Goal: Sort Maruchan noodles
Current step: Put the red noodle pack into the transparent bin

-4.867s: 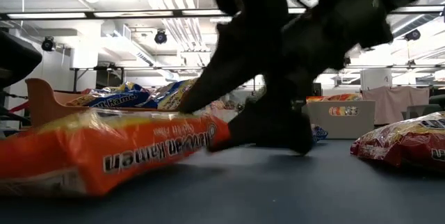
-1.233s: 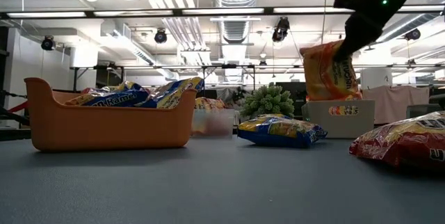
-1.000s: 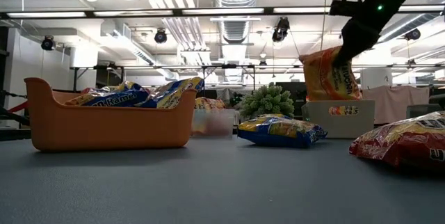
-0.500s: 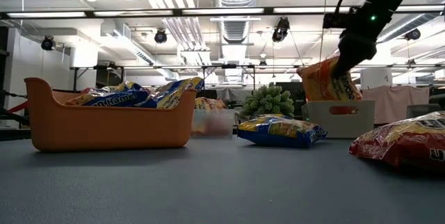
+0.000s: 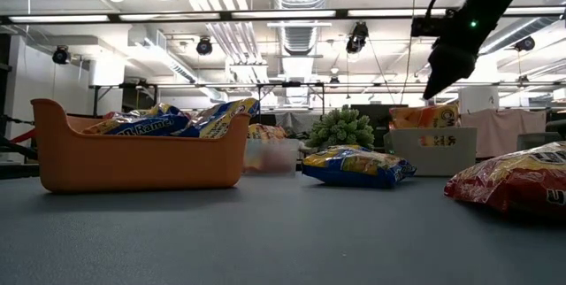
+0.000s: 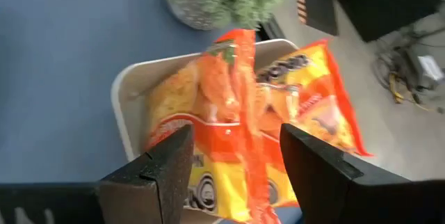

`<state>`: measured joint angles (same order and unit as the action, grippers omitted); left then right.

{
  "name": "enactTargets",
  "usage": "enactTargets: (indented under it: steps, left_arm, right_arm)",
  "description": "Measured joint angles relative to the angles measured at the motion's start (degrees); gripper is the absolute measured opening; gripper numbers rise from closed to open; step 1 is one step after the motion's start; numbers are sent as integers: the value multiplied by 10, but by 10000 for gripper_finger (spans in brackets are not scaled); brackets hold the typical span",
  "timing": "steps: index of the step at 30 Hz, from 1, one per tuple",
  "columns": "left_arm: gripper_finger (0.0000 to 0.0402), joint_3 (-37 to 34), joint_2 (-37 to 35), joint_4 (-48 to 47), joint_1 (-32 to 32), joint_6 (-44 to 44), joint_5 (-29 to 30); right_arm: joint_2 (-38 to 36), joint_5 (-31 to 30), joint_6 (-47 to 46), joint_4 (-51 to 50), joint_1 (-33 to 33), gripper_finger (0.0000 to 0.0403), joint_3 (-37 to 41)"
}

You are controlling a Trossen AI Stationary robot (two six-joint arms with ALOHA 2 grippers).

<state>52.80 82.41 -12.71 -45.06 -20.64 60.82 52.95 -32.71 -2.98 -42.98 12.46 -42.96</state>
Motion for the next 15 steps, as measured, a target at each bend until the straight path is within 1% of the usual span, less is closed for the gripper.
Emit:
enactTargets:
  steps: [5, 11, 15]
  left_arm:
    - [0, 0, 0, 0, 0, -2, 0]
    - [0, 0, 0, 0, 0, -4, 0]
    - [0, 0, 0, 0, 0, -5, 0]
  right_arm:
    - [0, -47, -5, -1, 7, 207, 0]
    - [0, -92, -4, 0, 25, 201, -13]
    - [0, -97, -7, 0, 38, 198, -26]
